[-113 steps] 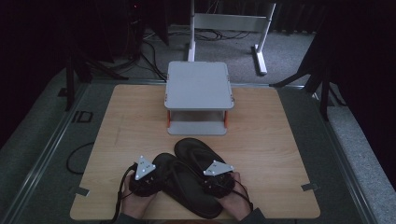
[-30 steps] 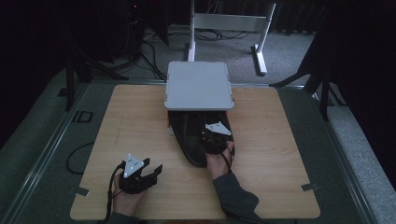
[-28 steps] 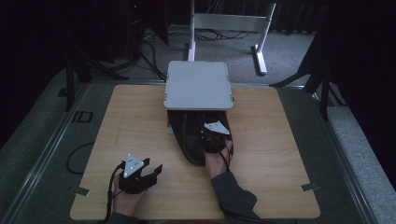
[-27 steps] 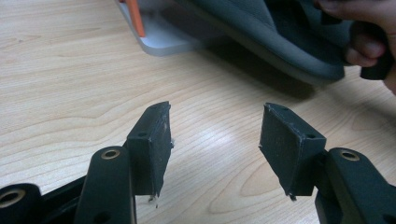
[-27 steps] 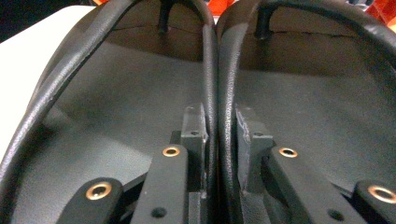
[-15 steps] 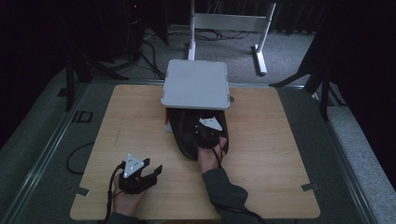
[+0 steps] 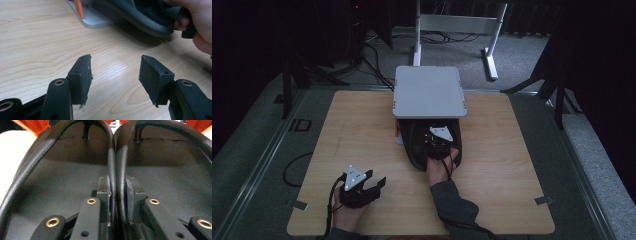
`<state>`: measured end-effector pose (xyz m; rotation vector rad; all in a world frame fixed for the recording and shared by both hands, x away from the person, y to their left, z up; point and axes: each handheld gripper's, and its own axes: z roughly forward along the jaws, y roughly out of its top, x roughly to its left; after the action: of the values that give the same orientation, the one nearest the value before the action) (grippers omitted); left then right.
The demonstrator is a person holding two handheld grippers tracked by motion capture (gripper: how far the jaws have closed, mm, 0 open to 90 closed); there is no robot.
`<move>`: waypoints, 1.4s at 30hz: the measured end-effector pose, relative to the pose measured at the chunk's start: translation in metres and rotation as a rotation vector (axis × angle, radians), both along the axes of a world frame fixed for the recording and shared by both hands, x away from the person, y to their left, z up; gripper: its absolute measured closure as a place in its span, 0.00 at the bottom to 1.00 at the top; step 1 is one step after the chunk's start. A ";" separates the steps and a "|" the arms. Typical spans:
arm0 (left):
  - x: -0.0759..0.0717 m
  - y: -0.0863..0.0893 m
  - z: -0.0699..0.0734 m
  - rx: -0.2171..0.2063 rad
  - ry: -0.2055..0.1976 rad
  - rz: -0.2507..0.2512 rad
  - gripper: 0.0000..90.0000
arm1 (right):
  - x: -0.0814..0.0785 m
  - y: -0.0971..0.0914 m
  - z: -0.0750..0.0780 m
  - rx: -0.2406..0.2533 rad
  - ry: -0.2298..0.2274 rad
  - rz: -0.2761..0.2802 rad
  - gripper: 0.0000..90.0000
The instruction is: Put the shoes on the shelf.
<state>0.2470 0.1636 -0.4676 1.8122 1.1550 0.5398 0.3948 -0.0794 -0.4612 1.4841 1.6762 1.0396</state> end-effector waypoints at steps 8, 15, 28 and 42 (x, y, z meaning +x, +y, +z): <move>0.000 0.002 0.000 -0.007 -0.001 0.003 0.48 | 0.015 0.011 -0.003 -0.001 -0.006 -0.033 0.83; 0.000 0.002 0.001 -0.008 -0.002 0.000 0.48 | 0.026 0.019 0.000 -0.008 -0.020 -0.074 0.83; -0.001 0.003 0.000 -0.011 0.000 0.001 0.48 | 0.039 0.027 0.000 0.002 -0.062 -0.120 0.82; -0.001 0.001 -0.001 -0.014 0.006 -0.005 0.48 | 0.056 0.028 0.008 -0.008 -0.105 -0.070 0.63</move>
<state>0.2458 0.1648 -0.4689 1.8056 1.1551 0.5226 0.4507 -0.0519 -0.4534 1.4473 1.5431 1.0540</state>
